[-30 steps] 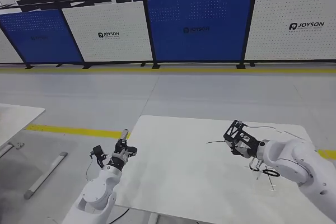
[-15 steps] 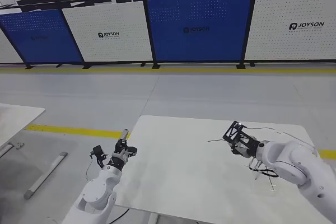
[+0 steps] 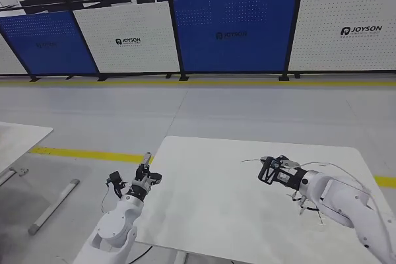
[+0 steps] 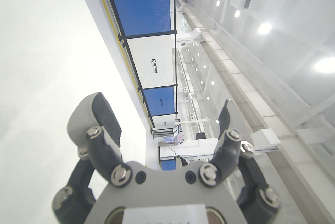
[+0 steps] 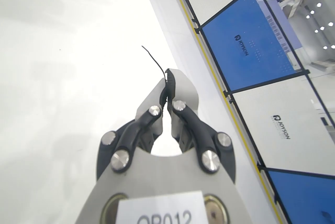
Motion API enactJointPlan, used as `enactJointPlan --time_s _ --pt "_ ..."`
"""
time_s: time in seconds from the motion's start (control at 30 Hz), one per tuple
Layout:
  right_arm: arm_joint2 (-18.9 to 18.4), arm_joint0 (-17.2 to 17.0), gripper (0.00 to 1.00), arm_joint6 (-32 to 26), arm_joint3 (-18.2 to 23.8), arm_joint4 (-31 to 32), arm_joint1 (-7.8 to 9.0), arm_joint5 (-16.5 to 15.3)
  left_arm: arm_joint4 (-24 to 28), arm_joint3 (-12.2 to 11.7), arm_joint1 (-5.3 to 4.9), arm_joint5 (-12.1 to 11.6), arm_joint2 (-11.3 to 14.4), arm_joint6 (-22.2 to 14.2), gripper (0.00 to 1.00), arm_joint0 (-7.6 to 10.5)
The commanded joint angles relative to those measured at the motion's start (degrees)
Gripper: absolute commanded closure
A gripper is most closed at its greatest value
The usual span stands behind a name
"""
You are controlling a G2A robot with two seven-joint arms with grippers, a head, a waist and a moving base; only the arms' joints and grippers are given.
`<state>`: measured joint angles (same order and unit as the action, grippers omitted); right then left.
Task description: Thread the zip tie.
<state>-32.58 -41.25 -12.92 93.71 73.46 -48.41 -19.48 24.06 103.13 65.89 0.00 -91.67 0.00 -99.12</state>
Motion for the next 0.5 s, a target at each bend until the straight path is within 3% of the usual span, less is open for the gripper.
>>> enactJointPlan --time_s 0.0,0.37,0.47 --pt "0.08 -0.02 1.00 -0.16 -0.14 -0.40 -0.01 0.00 0.00 0.00 0.00 0.00 0.00 0.00 0.00 0.00" --pt "0.05 -0.13 1.00 -0.26 -0.19 -0.17 -0.02 0.23 0.00 0.00 0.00 0.00 0.00 0.00 0.00 0.00" --pt "0.14 -0.87 1.00 -0.93 0.96 5.29 -0.38 2.71 0.00 0.00 0.00 0.00 0.00 0.00 0.00 0.00"
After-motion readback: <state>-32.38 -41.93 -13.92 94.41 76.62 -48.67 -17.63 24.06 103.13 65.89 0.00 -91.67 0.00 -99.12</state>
